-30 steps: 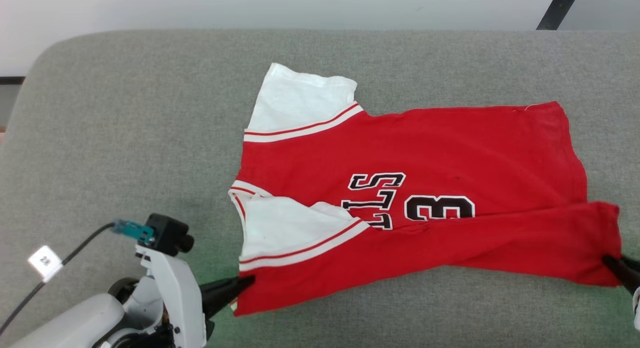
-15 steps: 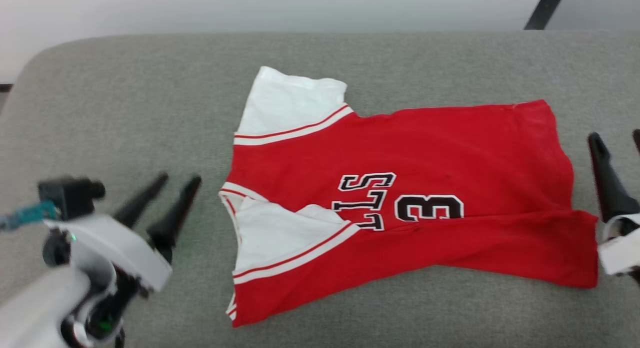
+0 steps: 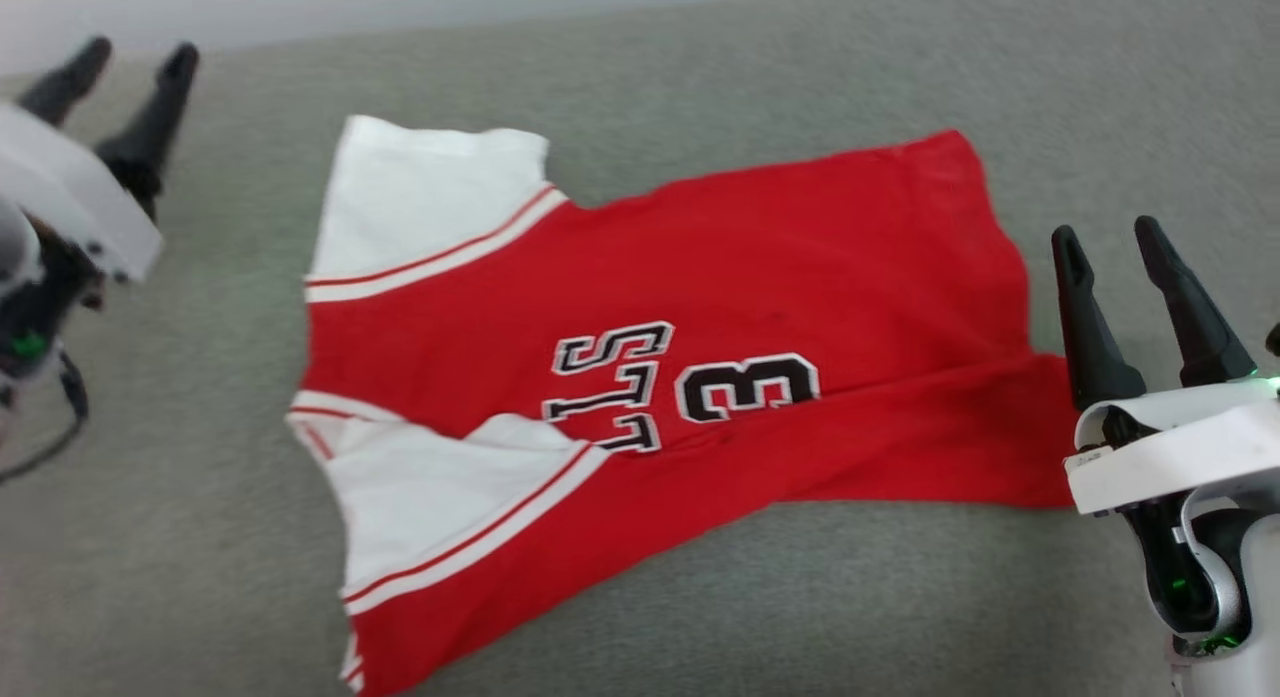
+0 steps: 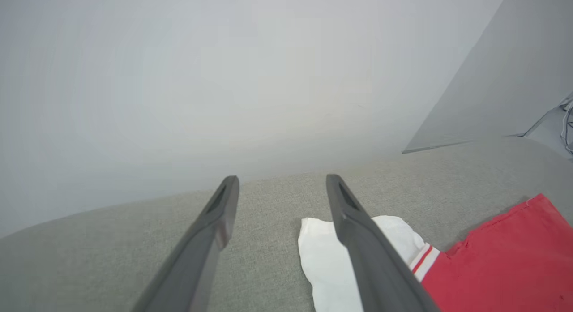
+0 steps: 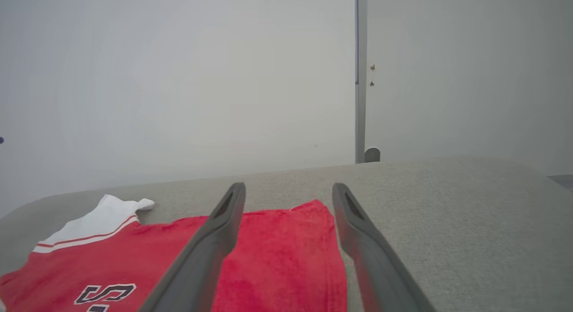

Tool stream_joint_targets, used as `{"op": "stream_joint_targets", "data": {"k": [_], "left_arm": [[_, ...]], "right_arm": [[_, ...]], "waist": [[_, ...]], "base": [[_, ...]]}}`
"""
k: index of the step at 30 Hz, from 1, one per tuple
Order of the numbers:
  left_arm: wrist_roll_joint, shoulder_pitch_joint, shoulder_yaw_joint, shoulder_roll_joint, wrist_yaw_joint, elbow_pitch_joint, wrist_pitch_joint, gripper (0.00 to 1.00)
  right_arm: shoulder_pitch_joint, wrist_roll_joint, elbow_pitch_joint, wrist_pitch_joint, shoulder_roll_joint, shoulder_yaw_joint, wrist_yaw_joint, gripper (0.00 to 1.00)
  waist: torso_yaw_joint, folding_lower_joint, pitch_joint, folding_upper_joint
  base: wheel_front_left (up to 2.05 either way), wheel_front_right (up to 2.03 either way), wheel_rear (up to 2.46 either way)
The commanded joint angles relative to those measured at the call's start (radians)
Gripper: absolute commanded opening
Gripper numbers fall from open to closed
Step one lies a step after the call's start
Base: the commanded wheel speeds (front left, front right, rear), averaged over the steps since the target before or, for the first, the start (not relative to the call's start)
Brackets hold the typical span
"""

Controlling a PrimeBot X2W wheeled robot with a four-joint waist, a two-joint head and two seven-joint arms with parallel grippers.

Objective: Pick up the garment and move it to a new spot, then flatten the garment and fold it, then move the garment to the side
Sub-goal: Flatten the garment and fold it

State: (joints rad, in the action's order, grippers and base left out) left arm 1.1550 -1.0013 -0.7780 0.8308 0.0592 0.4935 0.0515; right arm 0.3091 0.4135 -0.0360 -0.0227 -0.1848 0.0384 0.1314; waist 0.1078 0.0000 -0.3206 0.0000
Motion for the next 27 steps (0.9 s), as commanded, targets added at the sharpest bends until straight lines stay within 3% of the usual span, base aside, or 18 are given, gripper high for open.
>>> {"op": "stream_joint_targets", "data": {"k": [1, 7, 12, 16, 21, 27], "left_arm": [[-0.009, -0.038, -0.012, -0.009, 0.017, 0.044, -0.029, 1.00], [0.020, -0.184, -0.055, -0.033, 0.063, 0.231, -0.247, 1.00], [0.055, -0.237, -0.117, -0.023, 0.073, 0.298, -0.489, 1.00], [0.079, -0.254, -0.152, -0.017, 0.072, 0.328, -0.624, 1.00], [0.066, -0.262, -0.193, -0.003, 0.072, 0.334, -0.675, 1.00], [0.092, -0.249, -0.207, -0.012, 0.072, 0.332, -0.663, 1.00]], "right_arm": [[0.017, 0.008, 0.010, -0.013, -0.002, 0.007, -0.002, 1.00], [0.039, 0.024, 0.033, -0.064, -0.011, 0.054, -0.002, 1.00], [0.046, 0.033, 0.042, -0.082, -0.019, 0.084, -0.002, 1.00], [0.044, 0.038, 0.034, -0.073, -0.028, 0.109, -0.002, 1.00], [0.046, 0.038, 0.027, -0.063, -0.041, 0.129, -0.002, 1.00], [0.053, 0.040, 0.012, -0.041, -0.055, 0.144, -0.002, 1.00]], "waist": [[0.104, 0.0000, -0.087, 0.0000], [0.190, 0.0000, -0.132, 0.0000], [0.225, 0.0000, -0.142, 0.0000], [0.238, 0.0000, -0.150, 0.0000], [0.244, 0.0000, -0.160, 0.0000], [0.233, 0.0000, -0.168, 0.0000]], "base": [[0.00, 0.00, 0.00], [0.00, 0.00, 0.00], [0.00, 0.00, 0.00], [0.00, 0.00, 0.00], [0.00, 0.00, 0.00], [0.00, 0.00, 0.00]]}}
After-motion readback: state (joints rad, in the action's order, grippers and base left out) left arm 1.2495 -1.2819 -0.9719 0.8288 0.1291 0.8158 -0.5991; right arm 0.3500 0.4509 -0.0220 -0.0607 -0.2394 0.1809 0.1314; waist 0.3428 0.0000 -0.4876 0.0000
